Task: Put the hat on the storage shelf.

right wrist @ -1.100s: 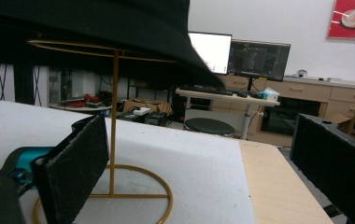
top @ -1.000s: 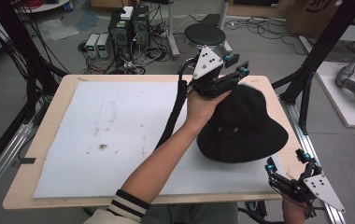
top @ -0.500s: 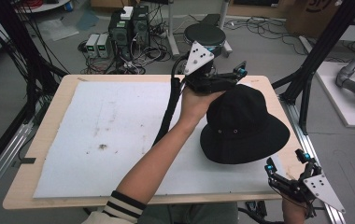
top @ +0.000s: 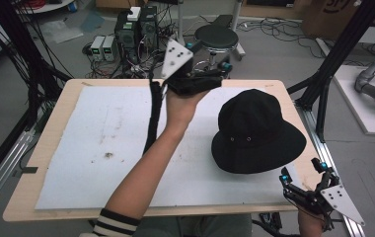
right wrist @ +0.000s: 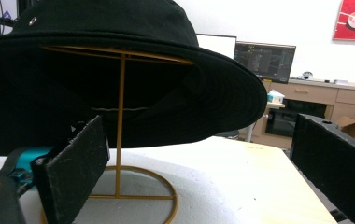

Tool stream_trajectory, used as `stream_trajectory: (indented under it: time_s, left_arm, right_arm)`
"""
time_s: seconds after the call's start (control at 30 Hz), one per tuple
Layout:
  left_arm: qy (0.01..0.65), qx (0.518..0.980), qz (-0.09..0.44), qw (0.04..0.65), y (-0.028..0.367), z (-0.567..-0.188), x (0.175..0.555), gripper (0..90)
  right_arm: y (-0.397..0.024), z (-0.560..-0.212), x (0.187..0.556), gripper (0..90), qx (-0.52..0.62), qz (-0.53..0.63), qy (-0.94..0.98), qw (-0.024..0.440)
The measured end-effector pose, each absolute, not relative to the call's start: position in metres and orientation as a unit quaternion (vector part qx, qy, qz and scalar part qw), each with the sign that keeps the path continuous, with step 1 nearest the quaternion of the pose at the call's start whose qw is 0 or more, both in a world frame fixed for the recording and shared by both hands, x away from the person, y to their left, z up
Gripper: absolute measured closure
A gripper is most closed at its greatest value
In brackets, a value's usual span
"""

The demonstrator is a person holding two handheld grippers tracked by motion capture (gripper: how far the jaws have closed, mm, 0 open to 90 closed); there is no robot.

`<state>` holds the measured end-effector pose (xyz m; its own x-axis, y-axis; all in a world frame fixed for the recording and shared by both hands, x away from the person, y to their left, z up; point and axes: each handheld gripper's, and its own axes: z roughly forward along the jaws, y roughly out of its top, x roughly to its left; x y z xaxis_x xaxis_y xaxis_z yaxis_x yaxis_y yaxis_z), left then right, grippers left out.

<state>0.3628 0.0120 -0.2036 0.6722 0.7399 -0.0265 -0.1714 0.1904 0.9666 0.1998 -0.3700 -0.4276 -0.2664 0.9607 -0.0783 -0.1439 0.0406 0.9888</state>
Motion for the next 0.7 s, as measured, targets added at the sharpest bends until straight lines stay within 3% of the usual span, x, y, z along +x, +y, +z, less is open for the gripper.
stream_trajectory:
  time_s: [0.3, 0.7]
  left_arm:
    - [0.291, 0.516, 0.377, 0.712, 0.096, -0.206, 0.344, 15.4]
    - [0.336, 0.484, 0.44, 0.678, 0.176, -0.23, 0.307, 15.4]
  right_arm:
    - [-0.368, -0.428, 0.198, 4.3, 0.37, 0.585, 0.545, 0.473]
    - [-0.369, -0.429, 0.198, 4.3, 0.378, 0.589, 0.539, 0.468]
